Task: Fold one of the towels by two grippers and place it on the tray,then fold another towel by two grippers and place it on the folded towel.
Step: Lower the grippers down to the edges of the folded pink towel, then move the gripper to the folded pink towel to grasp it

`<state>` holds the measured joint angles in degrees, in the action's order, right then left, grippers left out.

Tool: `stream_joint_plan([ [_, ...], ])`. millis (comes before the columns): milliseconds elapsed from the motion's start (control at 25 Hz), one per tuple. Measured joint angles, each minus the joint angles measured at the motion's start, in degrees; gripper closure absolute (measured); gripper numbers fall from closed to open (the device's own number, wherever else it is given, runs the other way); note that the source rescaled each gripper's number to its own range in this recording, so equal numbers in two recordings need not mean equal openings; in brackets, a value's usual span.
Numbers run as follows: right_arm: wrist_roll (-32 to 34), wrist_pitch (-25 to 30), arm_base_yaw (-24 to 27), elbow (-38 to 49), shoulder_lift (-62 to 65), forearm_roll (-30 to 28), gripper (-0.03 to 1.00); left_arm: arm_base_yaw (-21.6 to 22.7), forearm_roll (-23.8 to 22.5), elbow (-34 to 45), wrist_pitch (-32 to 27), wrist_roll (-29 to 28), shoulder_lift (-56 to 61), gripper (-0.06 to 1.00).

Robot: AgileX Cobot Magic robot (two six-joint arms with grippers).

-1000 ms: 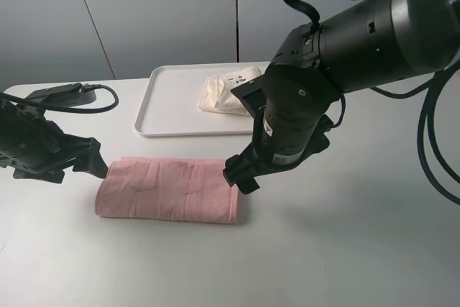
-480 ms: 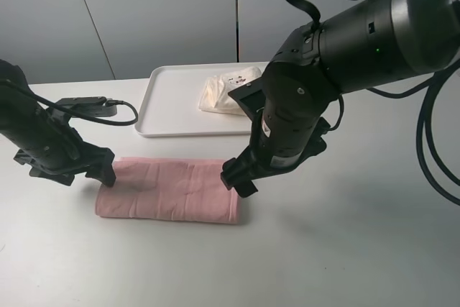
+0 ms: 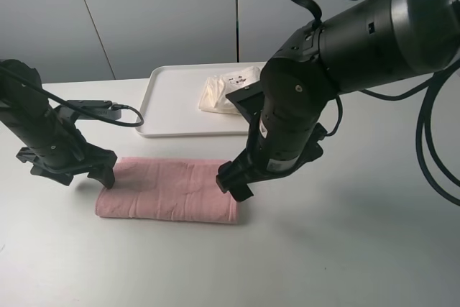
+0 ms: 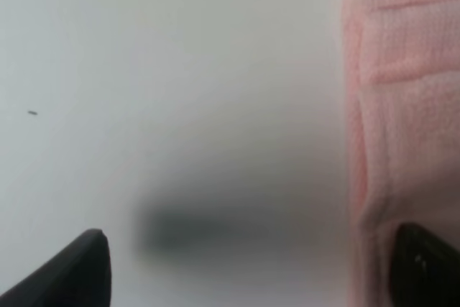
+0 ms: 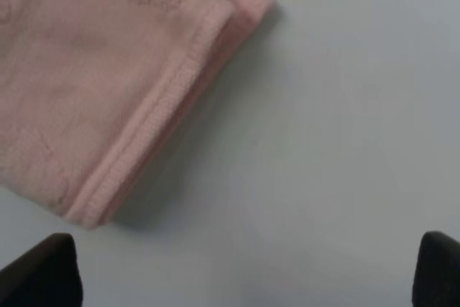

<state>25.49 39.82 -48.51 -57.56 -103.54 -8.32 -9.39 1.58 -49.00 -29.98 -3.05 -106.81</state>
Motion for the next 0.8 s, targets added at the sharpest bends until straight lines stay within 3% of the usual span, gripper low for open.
stream_joint_plan([
  [280, -2.36, -0.14, 0.00, 0.00, -1.13, 3.14, -0.03, -0.25, -1.58, -0.29, 0.98, -1.18, -1.61, -0.04],
  [800, -2.58, -0.84, 0.00, -0.73, -1.16, 3.36, -0.03, -0.25, -0.75, -1.09, 0.87, -2.09, -3.49, -0.04],
])
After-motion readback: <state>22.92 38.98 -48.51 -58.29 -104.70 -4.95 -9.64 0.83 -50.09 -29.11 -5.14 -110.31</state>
